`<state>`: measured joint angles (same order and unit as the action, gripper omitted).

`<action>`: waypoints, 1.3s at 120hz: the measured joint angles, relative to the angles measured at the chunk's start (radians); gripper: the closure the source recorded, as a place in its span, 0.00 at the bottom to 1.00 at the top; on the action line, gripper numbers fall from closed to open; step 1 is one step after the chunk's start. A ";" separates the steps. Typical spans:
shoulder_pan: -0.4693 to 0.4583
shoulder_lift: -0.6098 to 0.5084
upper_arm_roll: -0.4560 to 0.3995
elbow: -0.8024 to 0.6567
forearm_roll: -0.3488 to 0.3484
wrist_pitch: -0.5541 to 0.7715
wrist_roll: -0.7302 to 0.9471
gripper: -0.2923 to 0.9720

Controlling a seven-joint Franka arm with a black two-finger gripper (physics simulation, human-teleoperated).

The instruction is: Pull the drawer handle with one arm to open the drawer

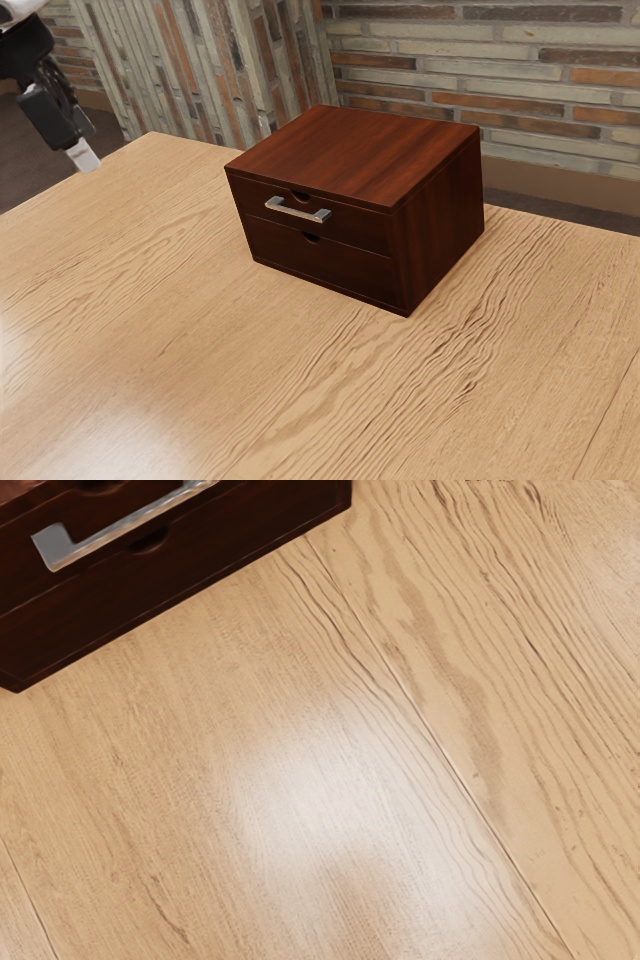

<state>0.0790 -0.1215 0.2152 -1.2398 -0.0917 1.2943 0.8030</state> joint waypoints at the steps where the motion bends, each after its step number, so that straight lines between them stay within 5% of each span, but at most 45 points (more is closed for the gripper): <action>1: 0.000 0.000 -0.001 0.000 0.000 0.000 0.001 0.23; 35: 0.008 -0.008 -0.002 -0.005 0.003 -0.003 0.029 0.23; 57: -0.147 -0.038 -0.021 -0.040 0.046 -0.003 0.042 0.23; 84: -0.158 0.012 -0.017 -0.133 0.062 -0.013 0.069 0.23; 103: -0.156 0.200 -0.017 -0.002 0.063 -0.006 0.238 0.23; 140: -0.077 0.323 -0.025 0.045 0.065 0.183 0.741 0.23; 156: -0.077 0.366 -0.024 0.047 0.045 0.287 0.894 0.35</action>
<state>0.0021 0.2443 0.1913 -1.1924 -0.0468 1.5815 1.6974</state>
